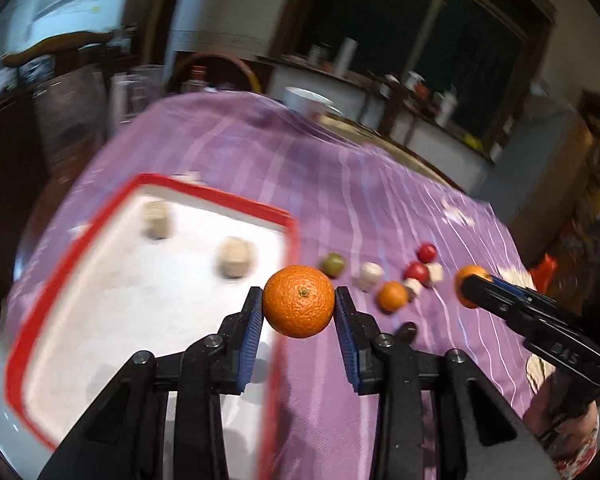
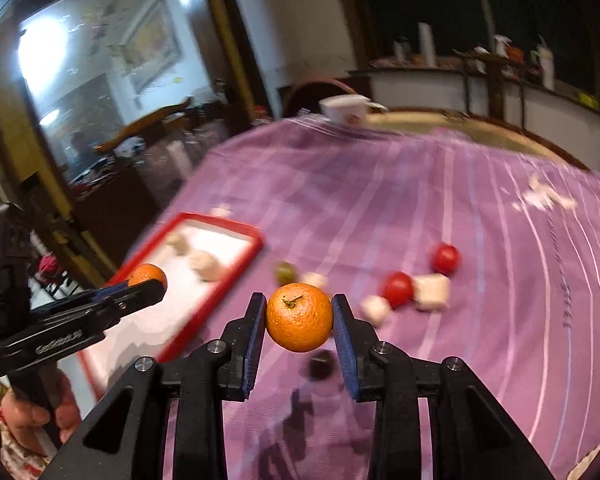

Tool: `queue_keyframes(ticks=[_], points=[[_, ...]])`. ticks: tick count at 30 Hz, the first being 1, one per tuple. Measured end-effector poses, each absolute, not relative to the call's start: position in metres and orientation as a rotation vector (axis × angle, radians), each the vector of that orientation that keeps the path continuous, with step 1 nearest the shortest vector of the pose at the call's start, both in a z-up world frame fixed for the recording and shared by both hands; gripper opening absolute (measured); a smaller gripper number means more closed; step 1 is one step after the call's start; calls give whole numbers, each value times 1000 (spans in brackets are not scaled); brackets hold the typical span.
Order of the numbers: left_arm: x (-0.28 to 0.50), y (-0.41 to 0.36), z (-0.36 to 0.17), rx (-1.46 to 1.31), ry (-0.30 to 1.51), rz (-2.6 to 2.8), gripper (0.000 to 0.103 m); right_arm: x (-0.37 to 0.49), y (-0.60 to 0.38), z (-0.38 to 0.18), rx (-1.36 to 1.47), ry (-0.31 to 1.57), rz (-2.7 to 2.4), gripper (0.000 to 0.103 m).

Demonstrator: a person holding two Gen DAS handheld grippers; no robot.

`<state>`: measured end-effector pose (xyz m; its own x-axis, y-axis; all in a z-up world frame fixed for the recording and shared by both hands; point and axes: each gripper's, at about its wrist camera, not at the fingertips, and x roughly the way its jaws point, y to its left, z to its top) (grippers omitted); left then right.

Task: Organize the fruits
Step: 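Lower both oranges into the red-rimmed tray and open both tools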

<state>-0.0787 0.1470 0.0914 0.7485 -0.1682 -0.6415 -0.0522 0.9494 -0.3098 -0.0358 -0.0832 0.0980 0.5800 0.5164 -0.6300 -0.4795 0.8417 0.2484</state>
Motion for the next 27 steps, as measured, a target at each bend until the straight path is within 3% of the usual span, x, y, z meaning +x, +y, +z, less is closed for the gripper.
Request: queue_keyframes(ticks=[11,27], points=[[-102,257,84,-368,712,125,34,-51,44,99,-56,775,795,36],[-34,299,45,-328,912,64,34,-19,152,39,-166,905,797,36]])
